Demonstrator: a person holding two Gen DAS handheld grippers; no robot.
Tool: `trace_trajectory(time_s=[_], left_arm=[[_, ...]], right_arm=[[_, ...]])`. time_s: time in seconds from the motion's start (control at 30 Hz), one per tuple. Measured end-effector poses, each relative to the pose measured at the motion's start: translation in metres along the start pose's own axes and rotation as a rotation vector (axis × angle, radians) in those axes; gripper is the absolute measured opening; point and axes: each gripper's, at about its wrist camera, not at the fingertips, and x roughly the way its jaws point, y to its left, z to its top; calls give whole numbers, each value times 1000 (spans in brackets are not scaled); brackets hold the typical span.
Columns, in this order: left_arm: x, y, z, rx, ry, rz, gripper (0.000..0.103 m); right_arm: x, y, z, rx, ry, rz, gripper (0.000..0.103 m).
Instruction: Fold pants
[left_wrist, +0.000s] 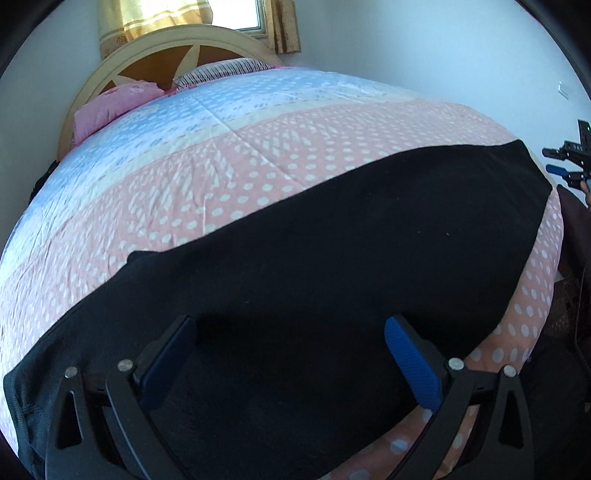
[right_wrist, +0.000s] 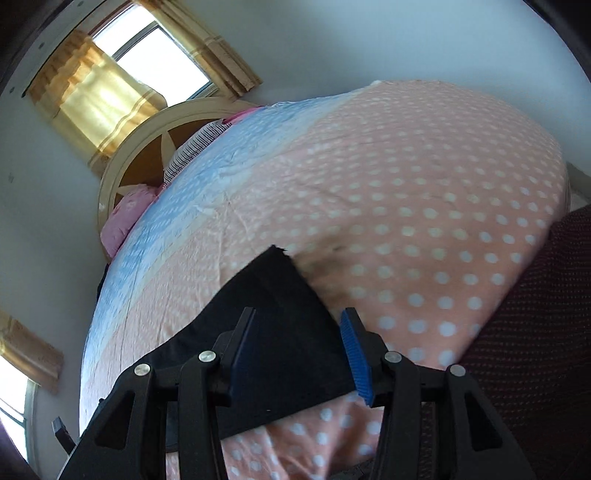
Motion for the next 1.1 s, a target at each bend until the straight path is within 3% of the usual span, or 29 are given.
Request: trace_trajectory(time_s=[0.1,0.3,0.4,0.5,0.7,0.87,0.97,1.1], left_arm=[[-6,0,-4,-19,-19,2,103],[-35,17,-3,-101,-156,12,103],[-27,27,-2,-116,-141,33,103],[-17,37,-6,-148,-107,38,103],[-17,39,-12,-155,-81,4,103],[-12,34,-10,-152,-77,18,103],[-12,36,-11,-164,-83,17,103],[-12,41,-10,-191,-88,3,103]], right_arm=[[4,-14,1,27,38,37,48],[30,-15,-4,23,104,29,48],[32,-16,-7,12,112,50,48],[35,-25,-8,65,144,148,48],[45,-17,-14,-19,145,126,47],[47,-21,-14,-8,145,129,19],[47,-25,-14,5,152,162,13],[36,-21,-11,4,135,193,13]])
